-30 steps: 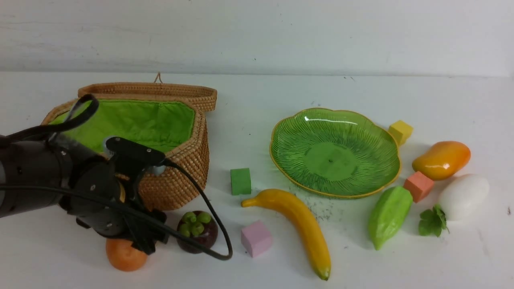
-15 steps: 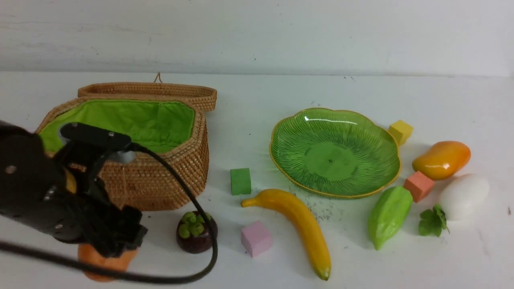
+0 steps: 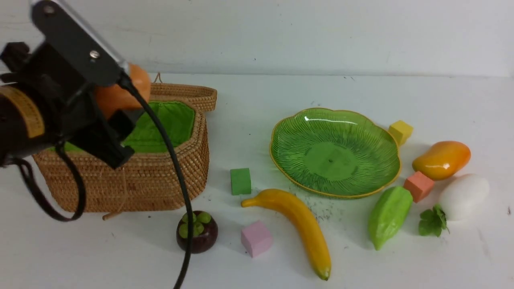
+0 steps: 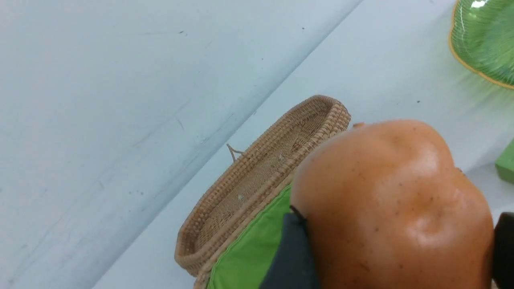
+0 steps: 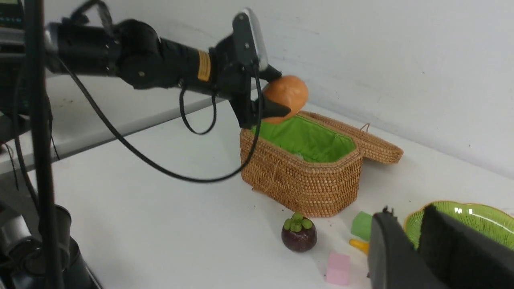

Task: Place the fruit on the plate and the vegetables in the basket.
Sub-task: Grab a potato with your left arm and place it in the basket on the left

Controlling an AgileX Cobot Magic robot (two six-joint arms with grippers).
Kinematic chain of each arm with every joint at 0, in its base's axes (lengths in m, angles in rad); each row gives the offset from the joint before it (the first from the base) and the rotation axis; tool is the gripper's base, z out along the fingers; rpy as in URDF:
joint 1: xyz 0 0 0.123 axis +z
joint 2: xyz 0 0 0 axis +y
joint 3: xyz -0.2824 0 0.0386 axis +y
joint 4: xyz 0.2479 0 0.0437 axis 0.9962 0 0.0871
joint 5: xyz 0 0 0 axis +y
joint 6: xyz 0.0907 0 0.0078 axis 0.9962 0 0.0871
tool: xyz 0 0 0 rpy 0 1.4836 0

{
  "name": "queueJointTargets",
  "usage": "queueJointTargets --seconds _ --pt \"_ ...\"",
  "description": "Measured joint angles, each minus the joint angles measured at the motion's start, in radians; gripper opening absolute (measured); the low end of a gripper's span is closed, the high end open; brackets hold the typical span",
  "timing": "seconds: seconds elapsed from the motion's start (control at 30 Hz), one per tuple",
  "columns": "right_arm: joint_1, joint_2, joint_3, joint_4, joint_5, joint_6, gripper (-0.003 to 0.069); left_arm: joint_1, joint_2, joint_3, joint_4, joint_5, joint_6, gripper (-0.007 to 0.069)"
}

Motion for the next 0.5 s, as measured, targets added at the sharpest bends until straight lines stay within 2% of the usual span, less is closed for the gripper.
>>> queueJointTargets --seconds 0.33,0.5 --pt "0.0 0.0 0.0 0.055 0.057 0.001 0.0135 0.0 0.218 -0.155 0.048 0.086 -0.171 0.0575" --pt "0.0 0.0 0.0 0.056 0.083 0.001 0.0135 0.0 0.231 -0.165 0.079 0.101 -0.194 0.0592"
